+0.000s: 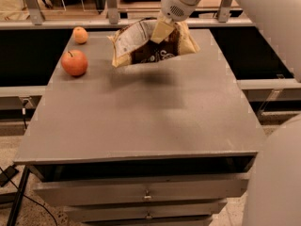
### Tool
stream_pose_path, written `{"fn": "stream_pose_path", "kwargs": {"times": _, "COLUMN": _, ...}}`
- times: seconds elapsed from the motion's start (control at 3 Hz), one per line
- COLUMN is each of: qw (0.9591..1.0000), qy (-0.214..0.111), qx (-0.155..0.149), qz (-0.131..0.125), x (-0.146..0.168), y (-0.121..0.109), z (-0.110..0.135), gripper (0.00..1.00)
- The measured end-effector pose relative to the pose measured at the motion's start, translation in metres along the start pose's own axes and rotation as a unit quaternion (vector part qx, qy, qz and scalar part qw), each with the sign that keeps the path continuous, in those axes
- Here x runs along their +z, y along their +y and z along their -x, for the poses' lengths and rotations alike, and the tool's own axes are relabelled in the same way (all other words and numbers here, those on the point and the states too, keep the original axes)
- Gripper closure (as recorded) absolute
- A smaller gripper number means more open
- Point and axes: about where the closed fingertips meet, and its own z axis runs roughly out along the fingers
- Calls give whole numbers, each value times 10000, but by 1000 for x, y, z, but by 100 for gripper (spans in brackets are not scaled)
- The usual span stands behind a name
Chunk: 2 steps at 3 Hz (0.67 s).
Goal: Move brown chip bag near apple
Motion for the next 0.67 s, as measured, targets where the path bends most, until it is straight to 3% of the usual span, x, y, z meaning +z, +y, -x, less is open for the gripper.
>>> {"fn": "stream_pose_path", "kwargs": {"times": 0.67, "qw": 9997, "qy": -163, "qx": -147, "qz": 116, "x": 20, "y": 6, "z": 28, "gripper": 100}}
